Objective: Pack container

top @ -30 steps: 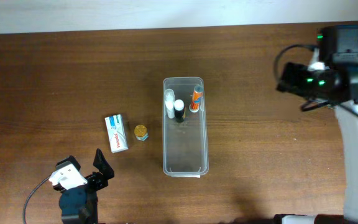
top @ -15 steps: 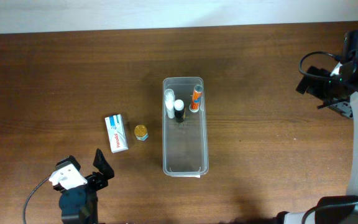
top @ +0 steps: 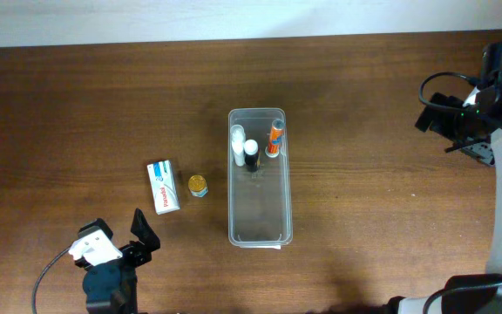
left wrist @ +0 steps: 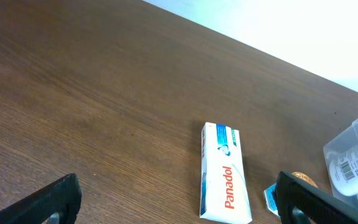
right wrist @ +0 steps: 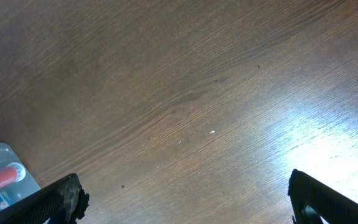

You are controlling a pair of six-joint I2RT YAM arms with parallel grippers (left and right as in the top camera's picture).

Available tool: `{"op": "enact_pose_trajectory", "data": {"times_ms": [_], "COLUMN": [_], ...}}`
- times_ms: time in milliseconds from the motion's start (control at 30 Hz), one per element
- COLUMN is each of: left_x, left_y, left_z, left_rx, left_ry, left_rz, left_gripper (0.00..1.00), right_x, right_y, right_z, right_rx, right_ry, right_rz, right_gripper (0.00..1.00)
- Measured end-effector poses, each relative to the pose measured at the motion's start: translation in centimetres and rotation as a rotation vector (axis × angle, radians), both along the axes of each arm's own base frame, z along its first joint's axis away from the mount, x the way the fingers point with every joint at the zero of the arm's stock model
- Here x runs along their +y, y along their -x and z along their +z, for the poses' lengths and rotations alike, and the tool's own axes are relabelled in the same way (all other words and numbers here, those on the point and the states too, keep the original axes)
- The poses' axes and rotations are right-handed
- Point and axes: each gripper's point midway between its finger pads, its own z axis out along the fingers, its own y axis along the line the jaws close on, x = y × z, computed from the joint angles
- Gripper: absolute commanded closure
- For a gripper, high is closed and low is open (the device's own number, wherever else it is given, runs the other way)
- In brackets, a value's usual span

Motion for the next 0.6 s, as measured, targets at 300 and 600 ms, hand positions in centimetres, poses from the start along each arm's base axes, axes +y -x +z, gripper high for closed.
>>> {"op": "enact_pose_trajectory", "data": {"times_ms": [300,600], "left_x": [0.0,-1.2], "left_y": [-0.1,-1.6], "left_z": [0.2,5.4], "left_rx": [-0.007,-0.237], "left_ry": [0.0,0.025], "left_rz": [0.001,-0.065], "left_gripper": [0.01,0.01], "right_x": [0.0,0.0], "right_y": [0.0,0.0], "right_z": [0.0,0.0], "right_rx": [0.0,0.0], "right_ry": [0.0,0.0], "right_rz": [0.0,-0.001], "right_gripper": [0.01,0.02]}}
